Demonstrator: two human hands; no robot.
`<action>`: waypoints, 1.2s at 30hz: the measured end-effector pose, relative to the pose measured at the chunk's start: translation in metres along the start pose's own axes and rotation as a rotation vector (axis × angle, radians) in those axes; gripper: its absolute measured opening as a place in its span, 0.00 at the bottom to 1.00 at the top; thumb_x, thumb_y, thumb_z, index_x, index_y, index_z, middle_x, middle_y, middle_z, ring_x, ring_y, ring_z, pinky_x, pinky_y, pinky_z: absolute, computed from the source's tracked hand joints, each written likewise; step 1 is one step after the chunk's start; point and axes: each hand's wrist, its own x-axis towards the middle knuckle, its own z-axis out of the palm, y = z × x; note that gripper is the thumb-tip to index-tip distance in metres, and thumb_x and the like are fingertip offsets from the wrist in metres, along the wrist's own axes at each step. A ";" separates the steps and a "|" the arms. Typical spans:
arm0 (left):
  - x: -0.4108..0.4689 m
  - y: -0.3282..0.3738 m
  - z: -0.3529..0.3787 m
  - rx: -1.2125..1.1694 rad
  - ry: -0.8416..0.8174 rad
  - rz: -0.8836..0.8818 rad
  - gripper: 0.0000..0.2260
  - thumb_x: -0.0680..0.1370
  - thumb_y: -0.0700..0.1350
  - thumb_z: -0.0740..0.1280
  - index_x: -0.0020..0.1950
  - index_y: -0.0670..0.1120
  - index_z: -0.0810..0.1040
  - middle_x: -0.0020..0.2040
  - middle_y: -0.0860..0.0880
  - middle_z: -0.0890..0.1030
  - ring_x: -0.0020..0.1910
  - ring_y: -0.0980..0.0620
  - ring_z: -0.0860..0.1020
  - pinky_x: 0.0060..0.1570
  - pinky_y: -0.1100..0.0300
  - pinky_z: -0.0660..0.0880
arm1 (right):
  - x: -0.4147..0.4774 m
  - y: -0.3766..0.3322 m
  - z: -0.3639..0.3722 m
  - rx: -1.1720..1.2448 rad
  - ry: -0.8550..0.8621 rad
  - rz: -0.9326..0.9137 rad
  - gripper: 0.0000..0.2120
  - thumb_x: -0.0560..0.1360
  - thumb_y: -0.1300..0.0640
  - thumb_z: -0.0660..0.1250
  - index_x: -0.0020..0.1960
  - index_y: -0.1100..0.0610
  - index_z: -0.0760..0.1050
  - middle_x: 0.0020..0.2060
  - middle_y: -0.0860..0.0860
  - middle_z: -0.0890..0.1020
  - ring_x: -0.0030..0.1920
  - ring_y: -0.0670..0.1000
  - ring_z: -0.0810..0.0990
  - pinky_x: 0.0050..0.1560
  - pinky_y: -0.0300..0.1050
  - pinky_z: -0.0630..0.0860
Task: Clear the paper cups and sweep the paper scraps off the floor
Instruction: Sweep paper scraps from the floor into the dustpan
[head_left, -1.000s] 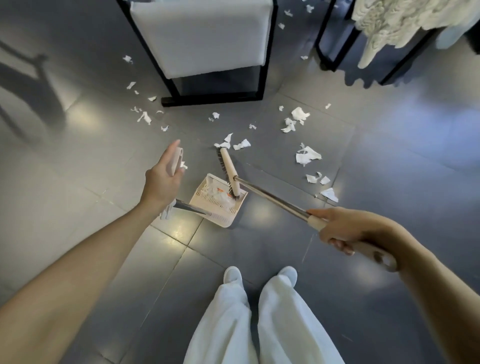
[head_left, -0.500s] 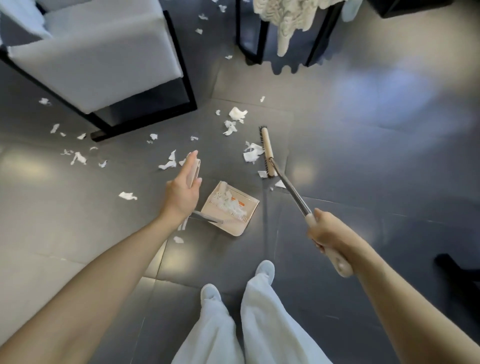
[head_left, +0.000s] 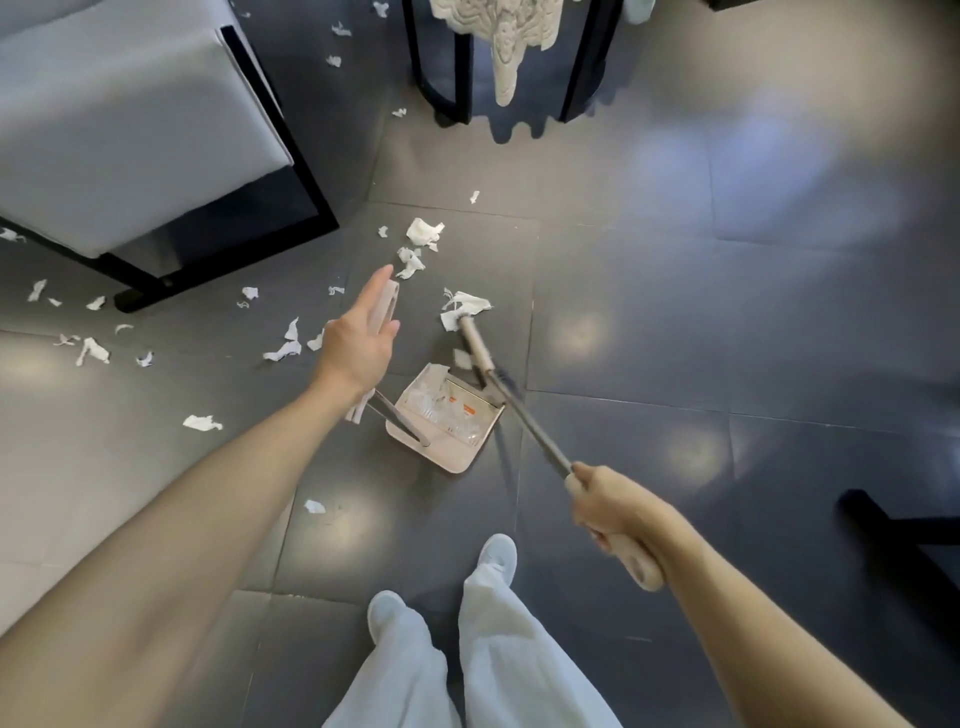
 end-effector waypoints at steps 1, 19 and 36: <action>0.004 0.003 0.002 0.009 0.002 0.004 0.27 0.80 0.40 0.63 0.76 0.58 0.62 0.68 0.47 0.75 0.64 0.42 0.73 0.59 0.63 0.66 | -0.004 -0.002 0.001 0.006 -0.032 -0.015 0.10 0.76 0.62 0.52 0.54 0.59 0.69 0.29 0.54 0.77 0.20 0.51 0.73 0.26 0.40 0.72; 0.048 -0.015 -0.031 -0.092 0.137 -0.077 0.27 0.80 0.37 0.63 0.77 0.54 0.62 0.69 0.46 0.74 0.64 0.44 0.73 0.57 0.65 0.64 | 0.014 -0.095 -0.116 0.064 0.088 -0.051 0.12 0.75 0.66 0.57 0.55 0.60 0.74 0.28 0.55 0.75 0.25 0.53 0.72 0.27 0.42 0.71; 0.163 -0.008 -0.041 -0.144 0.089 -0.097 0.28 0.80 0.37 0.62 0.77 0.55 0.59 0.72 0.50 0.71 0.67 0.45 0.71 0.55 0.73 0.61 | 0.115 -0.167 -0.108 0.024 -0.048 0.114 0.29 0.78 0.62 0.53 0.77 0.44 0.56 0.36 0.51 0.73 0.31 0.48 0.67 0.22 0.35 0.64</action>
